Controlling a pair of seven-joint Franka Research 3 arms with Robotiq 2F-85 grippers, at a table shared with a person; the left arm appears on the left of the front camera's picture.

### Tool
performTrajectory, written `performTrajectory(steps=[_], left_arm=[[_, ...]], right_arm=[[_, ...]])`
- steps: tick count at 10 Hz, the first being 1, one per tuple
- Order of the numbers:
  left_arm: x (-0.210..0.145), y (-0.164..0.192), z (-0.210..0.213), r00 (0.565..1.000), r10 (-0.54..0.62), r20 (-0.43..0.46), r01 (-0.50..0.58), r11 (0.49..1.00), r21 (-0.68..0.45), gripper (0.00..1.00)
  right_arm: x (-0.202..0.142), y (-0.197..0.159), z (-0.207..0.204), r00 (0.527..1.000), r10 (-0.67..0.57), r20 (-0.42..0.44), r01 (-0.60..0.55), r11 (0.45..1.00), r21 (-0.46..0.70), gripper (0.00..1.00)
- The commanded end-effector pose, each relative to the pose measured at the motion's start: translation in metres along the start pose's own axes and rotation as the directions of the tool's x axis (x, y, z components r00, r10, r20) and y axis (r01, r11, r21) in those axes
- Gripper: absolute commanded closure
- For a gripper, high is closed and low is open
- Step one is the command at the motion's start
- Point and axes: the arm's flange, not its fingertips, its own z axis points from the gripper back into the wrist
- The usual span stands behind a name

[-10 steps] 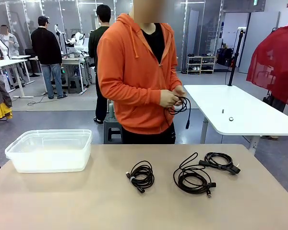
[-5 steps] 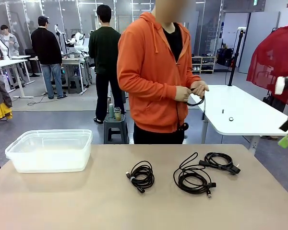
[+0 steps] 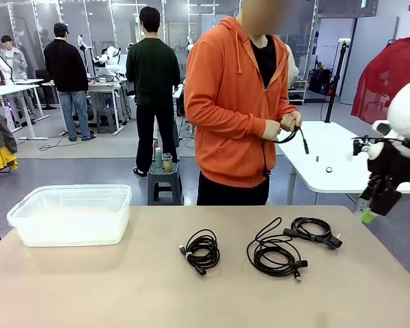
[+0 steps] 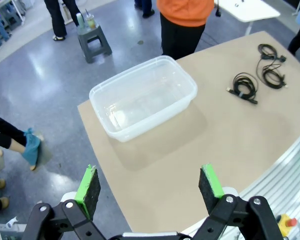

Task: Organize and store the cables.
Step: Place the Power Cable into the Organizing box.

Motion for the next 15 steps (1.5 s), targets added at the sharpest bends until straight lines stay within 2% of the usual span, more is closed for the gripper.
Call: performTrajectory(steps=[1,2,5,12,14,15], left_arm=[[0.0,0.0,0.0,1.0,-0.01,0.002,0.01,1.0,-0.003,0.0],[0.0,0.0,0.0,1.0,-0.01,0.002,0.01,1.0,-0.003,0.0],[0.0,0.0,0.0,1.0,-0.01,0.002,0.01,1.0,-0.003,0.0],[0.0,0.0,0.0,1.0,-0.01,0.002,0.01,1.0,-0.003,0.0],[0.0,0.0,0.0,1.0,-0.01,0.002,0.01,1.0,-0.003,0.0],[0.0,0.0,0.0,1.0,-0.01,0.002,0.01,1.0,-0.003,0.0]], right_arm=[[0.011,-0.025,-0.026,0.998,0.067,0.012,-0.067,0.998,-0.01,0.0],[0.019,-0.036,-0.044,0.994,0.112,-0.004,-0.112,0.992,-0.061,0.0],[0.031,-0.047,-0.069,0.993,0.121,0.016,-0.121,0.993,-0.001,0.0],[0.036,-0.043,-0.074,0.994,0.105,-0.017,-0.105,0.994,-0.009,0.0],[0.046,-0.059,-0.099,0.985,0.151,-0.088,-0.151,0.989,0.004,0.0],[0.052,-0.067,-0.112,0.982,0.169,-0.08,-0.168,0.986,0.012,0.0]])
